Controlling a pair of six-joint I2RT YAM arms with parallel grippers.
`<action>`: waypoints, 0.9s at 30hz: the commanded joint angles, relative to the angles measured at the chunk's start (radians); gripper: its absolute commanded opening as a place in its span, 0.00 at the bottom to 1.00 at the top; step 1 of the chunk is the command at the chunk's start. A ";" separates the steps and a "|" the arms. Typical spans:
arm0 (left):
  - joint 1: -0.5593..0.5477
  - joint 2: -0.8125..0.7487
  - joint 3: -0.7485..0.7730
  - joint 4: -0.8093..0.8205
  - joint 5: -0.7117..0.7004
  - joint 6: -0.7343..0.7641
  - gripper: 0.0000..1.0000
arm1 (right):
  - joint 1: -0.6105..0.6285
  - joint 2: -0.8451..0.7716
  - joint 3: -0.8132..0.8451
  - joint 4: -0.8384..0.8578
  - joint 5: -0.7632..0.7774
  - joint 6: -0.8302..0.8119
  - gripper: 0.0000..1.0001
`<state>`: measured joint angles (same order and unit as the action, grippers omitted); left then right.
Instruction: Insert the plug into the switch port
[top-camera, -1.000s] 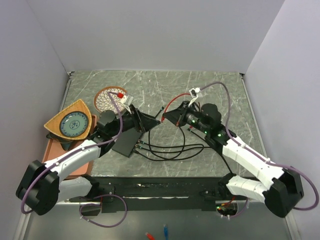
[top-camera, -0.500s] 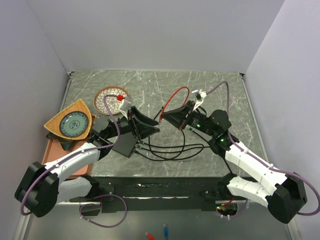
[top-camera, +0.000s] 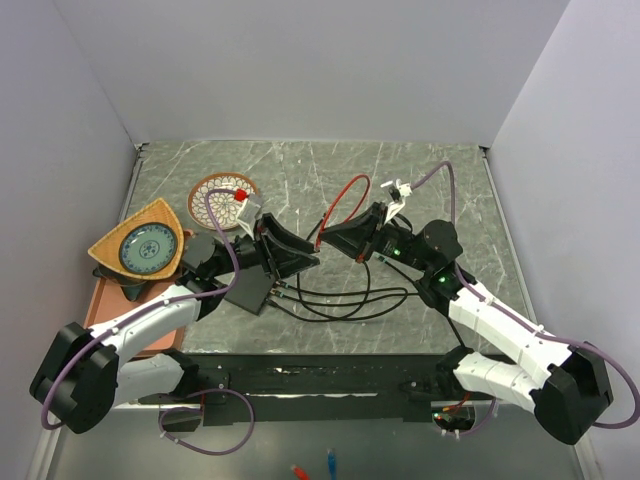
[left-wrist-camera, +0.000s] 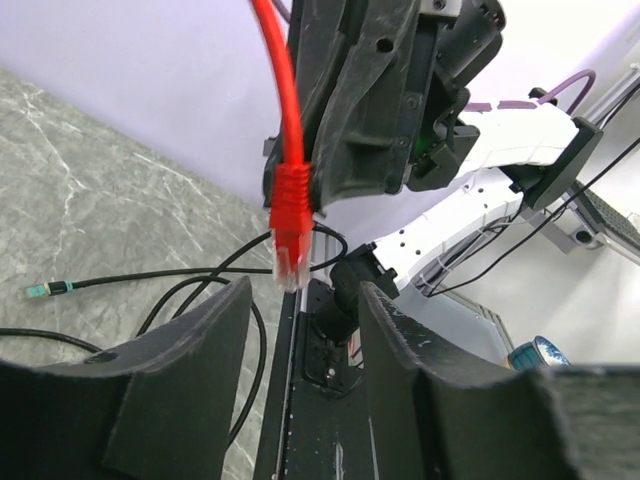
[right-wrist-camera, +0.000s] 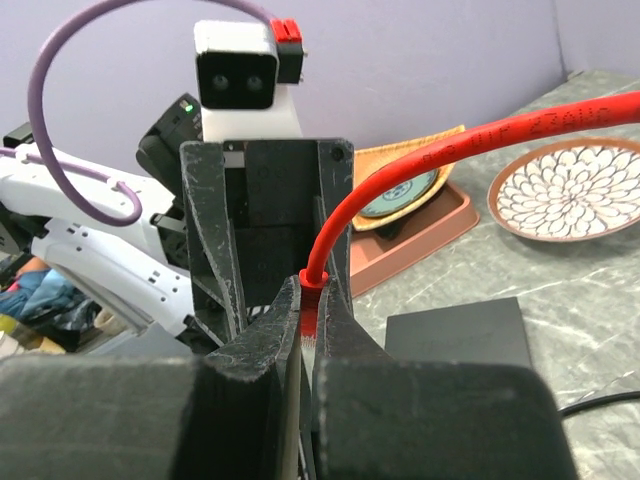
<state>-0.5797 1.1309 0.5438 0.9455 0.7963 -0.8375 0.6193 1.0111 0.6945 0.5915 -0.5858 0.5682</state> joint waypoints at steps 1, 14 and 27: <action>-0.006 0.012 0.042 0.082 0.018 -0.021 0.51 | 0.007 0.004 -0.006 0.080 -0.034 0.009 0.00; -0.011 0.029 0.068 0.032 -0.017 -0.012 0.01 | 0.008 0.029 -0.003 0.082 -0.066 0.021 0.01; -0.011 -0.049 0.248 -0.778 -0.367 0.432 0.01 | 0.008 -0.026 0.157 -0.548 -0.026 -0.368 0.99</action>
<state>-0.5880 1.1210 0.7055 0.4114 0.5659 -0.5865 0.6197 1.0264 0.7506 0.2668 -0.5919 0.4088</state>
